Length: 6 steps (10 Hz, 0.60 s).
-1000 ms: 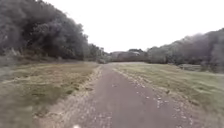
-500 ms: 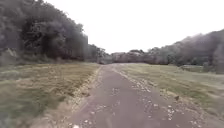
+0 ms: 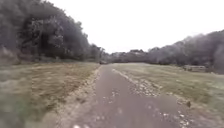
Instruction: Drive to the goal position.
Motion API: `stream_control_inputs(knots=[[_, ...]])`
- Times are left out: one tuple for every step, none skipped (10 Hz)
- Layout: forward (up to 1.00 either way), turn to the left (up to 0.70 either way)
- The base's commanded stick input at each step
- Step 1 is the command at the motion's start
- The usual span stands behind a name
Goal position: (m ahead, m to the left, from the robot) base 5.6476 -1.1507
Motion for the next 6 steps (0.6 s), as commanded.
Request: stream_control_inputs(knots=[[0.6,0.0],[0.6,0.0],[0.6,0.0],[0.6,0.0],[0.6,0.0],[0.6,0.0]])
